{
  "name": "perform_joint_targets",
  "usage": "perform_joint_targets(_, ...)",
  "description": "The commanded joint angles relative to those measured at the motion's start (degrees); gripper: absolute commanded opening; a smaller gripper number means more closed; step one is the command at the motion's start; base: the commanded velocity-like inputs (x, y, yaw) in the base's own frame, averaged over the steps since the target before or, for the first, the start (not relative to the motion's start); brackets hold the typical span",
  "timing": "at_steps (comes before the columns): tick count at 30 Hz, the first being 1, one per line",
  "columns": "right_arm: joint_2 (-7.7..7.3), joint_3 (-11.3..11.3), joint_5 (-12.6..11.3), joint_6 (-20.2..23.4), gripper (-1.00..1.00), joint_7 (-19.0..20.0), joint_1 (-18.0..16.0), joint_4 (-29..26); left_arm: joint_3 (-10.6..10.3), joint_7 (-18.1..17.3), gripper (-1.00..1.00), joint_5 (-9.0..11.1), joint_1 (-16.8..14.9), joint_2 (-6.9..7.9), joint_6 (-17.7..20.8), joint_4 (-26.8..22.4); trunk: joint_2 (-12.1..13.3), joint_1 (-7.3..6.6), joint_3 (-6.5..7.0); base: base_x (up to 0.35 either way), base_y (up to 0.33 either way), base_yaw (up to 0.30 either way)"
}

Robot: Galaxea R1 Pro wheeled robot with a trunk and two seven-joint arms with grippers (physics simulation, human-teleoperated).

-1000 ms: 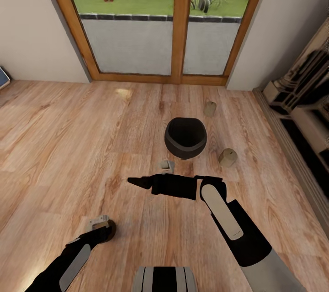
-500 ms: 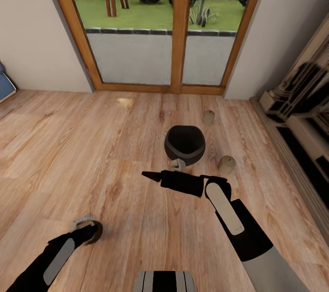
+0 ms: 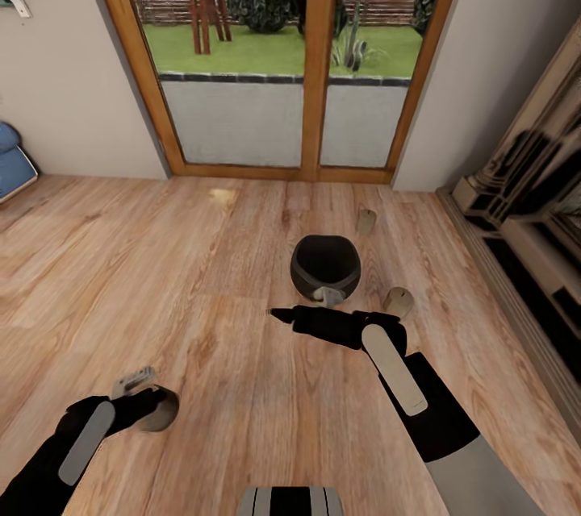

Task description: Place each of the two pumpkins and all three candles from the living room inside a cabinet in the living room (use any cabinet), then make sure every cabinet is closed, and position the cauldron so it is next to a table in the living room.

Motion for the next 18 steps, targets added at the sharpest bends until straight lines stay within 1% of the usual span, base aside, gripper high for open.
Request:
perform_joint_targets(1, 0.00, 0.0, -0.6, 0.1, 1.00, -3.1, 0.0, -0.1, 1.2, 0.5, -1.00, 0.6, 0.0, -0.03, 2.0, -1.7, 0.0, -0.03, 0.18, 0.000, 0.000, 0.000)
perform_joint_targets(3, -0.07, 0.0, -0.6, 0.1, 1.00, -5.2, 0.3, -0.1, 2.5, 0.5, -1.00, 0.7, 0.1, -0.06, 4.6, -3.8, 0.0, -0.06, 0.40, 0.000, 0.000, 0.000)
perform_joint_targets(5, -0.09, 0.0, -0.6, 0.1, 1.00, -6.4, 0.5, 0.1, 3.6, 0.5, -1.00, 0.7, 0.1, -0.09, 7.1, -5.6, 0.0, -0.06, 0.40, 0.000, 0.000, 0.000)
perform_joint_targets(9, -0.17, 0.0, -0.7, 0.0, 1.00, -7.2, 1.4, 1.1, 5.1, 0.6, -1.00, 0.6, 0.3, -0.11, 10.7, -10.0, 0.0, -0.06, 0.40, 0.000, 0.000, 0.000)
perform_joint_targets(11, -0.26, 0.0, -0.7, -1.3, 1.00, -7.7, 1.8, 1.5, 6.4, 0.7, -1.00, 0.6, 0.4, -0.22, 12.7, -11.7, 0.0, -0.06, 0.40, 0.000, 0.000, 0.000)
perform_joint_targets(12, -0.32, -0.1, -0.8, -2.5, 1.00, -8.1, 2.0, 2.8, 9.6, 0.9, -1.00, 0.7, 0.4, -0.53, 14.1, -12.8, 0.0, -0.08, 0.62, 0.000, 0.000, 0.000)
perform_joint_targets(13, -0.30, -0.1, -0.8, -2.7, 1.00, -8.1, 2.1, 3.6, 10.9, 0.9, -1.00, 0.7, 0.4, -0.57, 14.5, -13.2, 0.0, -0.11, 0.84, 0.000, 0.000, 0.000)
perform_joint_targets(17, -0.31, 0.0, -0.8, -4.2, 1.00, -8.3, 2.1, 4.9, 14.8, 0.9, -1.00, 0.8, 0.4, -0.49, 17.0, -13.8, 0.1, -0.21, 1.73, -0.003, 0.000, 0.000)
perform_joint_targets(18, -0.32, 0.0, -0.8, -4.5, 1.00, -8.3, 2.1, 5.0, 15.2, 0.9, -1.00, 0.7, 0.4, -0.47, 17.2, -13.8, 0.1, -0.24, 1.95, -0.088, 0.000, 0.000)
